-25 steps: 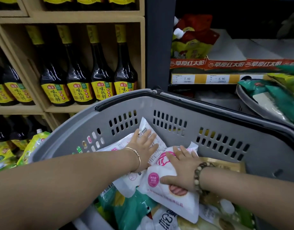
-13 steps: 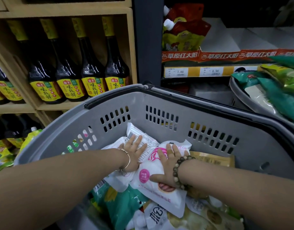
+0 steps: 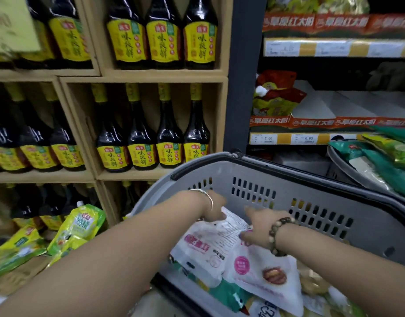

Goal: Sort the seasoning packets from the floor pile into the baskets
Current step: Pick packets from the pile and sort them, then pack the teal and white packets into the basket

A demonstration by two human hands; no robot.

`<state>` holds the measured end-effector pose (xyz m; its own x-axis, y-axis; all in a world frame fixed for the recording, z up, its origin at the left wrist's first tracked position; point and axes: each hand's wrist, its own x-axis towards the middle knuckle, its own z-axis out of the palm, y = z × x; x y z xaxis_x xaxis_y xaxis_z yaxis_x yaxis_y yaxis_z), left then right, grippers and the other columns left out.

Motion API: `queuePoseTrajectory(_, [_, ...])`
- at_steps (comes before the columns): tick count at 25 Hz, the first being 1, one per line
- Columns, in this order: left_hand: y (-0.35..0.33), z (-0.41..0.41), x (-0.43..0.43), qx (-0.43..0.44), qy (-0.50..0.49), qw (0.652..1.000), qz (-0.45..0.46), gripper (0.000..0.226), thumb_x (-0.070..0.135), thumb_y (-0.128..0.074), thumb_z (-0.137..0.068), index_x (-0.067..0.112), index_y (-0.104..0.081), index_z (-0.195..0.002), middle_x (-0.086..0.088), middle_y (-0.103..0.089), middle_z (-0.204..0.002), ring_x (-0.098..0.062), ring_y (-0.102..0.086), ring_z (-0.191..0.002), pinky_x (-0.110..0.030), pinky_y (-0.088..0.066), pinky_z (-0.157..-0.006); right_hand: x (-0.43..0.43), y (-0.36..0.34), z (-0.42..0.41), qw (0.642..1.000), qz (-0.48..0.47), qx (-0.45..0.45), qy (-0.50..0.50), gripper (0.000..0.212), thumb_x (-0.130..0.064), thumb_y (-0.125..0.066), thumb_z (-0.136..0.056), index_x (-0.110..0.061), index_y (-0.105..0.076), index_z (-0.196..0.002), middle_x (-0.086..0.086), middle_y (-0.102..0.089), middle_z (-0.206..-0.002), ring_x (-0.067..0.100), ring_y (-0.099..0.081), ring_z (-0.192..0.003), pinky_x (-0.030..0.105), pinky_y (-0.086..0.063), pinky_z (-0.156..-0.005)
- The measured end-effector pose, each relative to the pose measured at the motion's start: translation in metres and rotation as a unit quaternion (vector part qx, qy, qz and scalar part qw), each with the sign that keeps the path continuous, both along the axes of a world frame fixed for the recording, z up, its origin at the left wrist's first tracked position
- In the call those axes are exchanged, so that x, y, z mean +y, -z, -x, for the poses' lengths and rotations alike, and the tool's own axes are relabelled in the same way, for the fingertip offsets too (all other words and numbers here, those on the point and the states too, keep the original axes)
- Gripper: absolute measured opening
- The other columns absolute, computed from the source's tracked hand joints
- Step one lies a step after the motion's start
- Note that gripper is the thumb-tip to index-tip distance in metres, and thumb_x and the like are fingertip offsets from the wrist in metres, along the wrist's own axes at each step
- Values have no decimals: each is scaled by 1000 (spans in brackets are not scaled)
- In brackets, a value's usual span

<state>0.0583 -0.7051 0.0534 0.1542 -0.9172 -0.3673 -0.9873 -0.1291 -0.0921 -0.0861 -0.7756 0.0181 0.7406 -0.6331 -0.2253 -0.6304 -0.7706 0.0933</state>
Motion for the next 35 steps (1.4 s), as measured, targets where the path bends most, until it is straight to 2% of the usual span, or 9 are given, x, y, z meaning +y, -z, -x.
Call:
queuePoseTrajectory(2, [-28, -9, 30, 83, -35, 991, 103, 41, 33, -45, -94, 21, -43, -133, -8, -52, -132, -27, -51, -115, -32, -41, -89, 15, -25, -14, 997, -40, -60, 13, 68, -61, -46, -80, -25, -35, -137, 5, -58, -122, 23, -57, -102, 32, -49, -77])
queuePoseTrajectory(6, [-56, -34, 123, 169, -79, 955, 230, 45, 39, -45, -92, 29, -40, -135, -2, -51, -134, -23, -53, -115, -36, -48, -91, 66, -69, -50, 986, -72, -151, -10, 73, -58, -53, -80, -27, -33, -143, 4, -48, -137, 22, -50, -118, 35, -45, -94])
queuePoseTrajectory(8, [-59, -52, 171, 160, -98, 946, 264, 46, 41, -44, -92, 30, -39, -136, -1, -49, -134, -24, -52, -116, -36, -47, -91, 101, -88, -68, 983, -52, -172, -45, 72, -59, -53, -80, -29, -32, -142, 3, -45, -140, 21, -48, -121, 36, -44, -95])
queuePoseTrajectory(11, [-46, -85, 232, 131, -153, 934, 295, 48, 39, -43, -92, 29, -36, -138, -2, -47, -135, -25, -50, -118, -34, -45, -90, 159, -105, -100, 983, 10, -146, -108, 68, -59, -48, -84, -34, -26, -143, -1, -40, -142, 19, -47, -121, 31, -47, -83])
queuePoseTrajectory(14, [-14, -111, 277, 109, -226, 916, 312, 38, 37, -45, -92, 26, -44, -128, -5, -53, -127, -26, -53, -112, -32, -42, -79, 209, -98, -134, 971, 56, -146, -182, 61, -55, -45, -86, -32, -30, -140, 0, -41, -139, 21, -48, -120, 34, -47, -83])
queuePoseTrajectory(20, [85, -127, 349, 86, -376, 895, 223, 43, 38, -44, -92, 27, -40, -133, -6, -50, -131, -27, -52, -116, -34, -46, -88, 260, 13, -184, 952, -6, -114, -285, 56, -50, -47, -85, -25, -38, -134, 3, -46, -133, 27, -50, -114, 35, -43, -84])
queuePoseTrajectory(27, [193, -102, 427, 21, -362, 929, 70, 41, 33, -41, -92, 27, -36, -132, -1, -48, -129, -26, -51, -113, -34, -41, -88, 277, 192, -216, 944, -101, 61, -308, 55, -49, -53, -83, -23, -41, -130, 6, -49, -131, 25, -51, -115, 36, -46, -89])
queuePoseTrajectory(32, [227, -79, 444, 95, -424, 895, 103, 46, 33, -37, -92, 30, -30, -137, -1, -48, -127, -28, -52, -111, -34, -43, -85, 294, 248, -235, 900, -89, 117, -411, 81, -61, -60, -74, -26, -29, -140, 6, -39, -141, 24, -33, -131, 38, -23, -106])
queuePoseTrajectory(35, [236, -69, 453, 172, -492, 842, 142, 41, 35, -40, -92, 34, -37, -133, 7, -47, -133, -19, -52, -115, -28, -42, -88, 302, 256, -242, 900, -75, 143, -405, 72, -61, -65, -70, -23, -45, -128, 2, -52, -129, 22, -45, -120, 37, -33, -101])
